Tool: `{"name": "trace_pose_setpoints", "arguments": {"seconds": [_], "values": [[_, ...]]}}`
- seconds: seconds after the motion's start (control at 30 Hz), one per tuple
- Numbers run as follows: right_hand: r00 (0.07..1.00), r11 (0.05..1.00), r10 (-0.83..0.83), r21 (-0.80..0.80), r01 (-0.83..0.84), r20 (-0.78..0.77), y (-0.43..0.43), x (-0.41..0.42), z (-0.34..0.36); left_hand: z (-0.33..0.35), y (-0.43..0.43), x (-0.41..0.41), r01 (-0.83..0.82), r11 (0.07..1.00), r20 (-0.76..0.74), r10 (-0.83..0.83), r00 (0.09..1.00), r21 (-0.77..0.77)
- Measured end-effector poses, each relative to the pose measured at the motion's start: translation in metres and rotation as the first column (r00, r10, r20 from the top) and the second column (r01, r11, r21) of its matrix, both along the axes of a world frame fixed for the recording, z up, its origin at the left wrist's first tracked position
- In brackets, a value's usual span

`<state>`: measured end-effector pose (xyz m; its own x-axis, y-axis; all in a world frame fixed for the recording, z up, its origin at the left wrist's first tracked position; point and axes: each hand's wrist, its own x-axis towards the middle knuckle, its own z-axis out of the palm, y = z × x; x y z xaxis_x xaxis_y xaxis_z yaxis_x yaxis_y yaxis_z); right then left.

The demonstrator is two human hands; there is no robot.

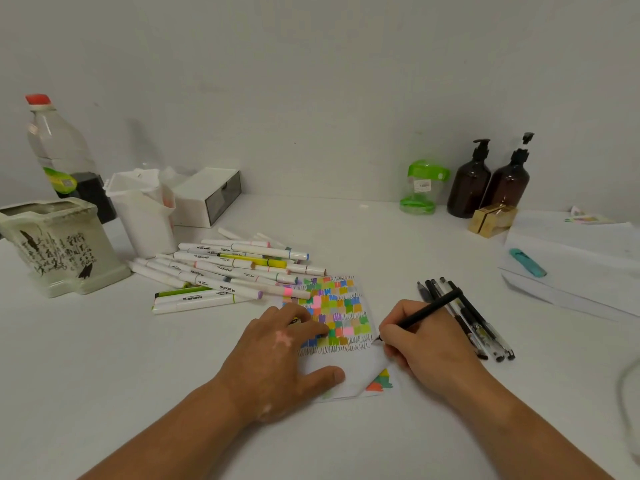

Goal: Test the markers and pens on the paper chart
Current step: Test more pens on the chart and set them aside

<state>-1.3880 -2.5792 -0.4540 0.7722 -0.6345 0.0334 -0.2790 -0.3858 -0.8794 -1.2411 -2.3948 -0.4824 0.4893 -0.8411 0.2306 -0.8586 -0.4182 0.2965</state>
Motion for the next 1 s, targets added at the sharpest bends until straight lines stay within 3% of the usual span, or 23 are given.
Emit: {"name": "trace_pose_setpoints", "arguments": {"seconds": [0.23, 0.77, 0.87, 1.0], "values": [[0.996, 0.993, 0.005, -0.119, -0.015, -0.087, 0.001, 0.001, 0.002, 0.003, 0.0, -0.001, -0.003, 1.0, -0.007, 0.003, 1.0, 0.017], [0.994, 0.984, -0.062, -0.171, 0.045, -0.095, -0.002, -0.002, 0.0, 0.008, -0.001, -0.004, -0.009, 0.999, -0.026, 0.01, 1.0, 0.049], [0.988, 0.976, -0.142, -0.158, 0.149, 0.055, -0.004, -0.002, 0.0, 0.008, 0.001, -0.005, -0.021, 0.999, -0.069, 0.023, 0.997, 0.033], [0.956, 0.988, -0.101, 0.141, 0.064, 0.277, -0.009, -0.006, 0.005, 0.014, 0.0, -0.008, -0.141, 0.963, -0.355, 0.053, 0.933, -0.228]]}}
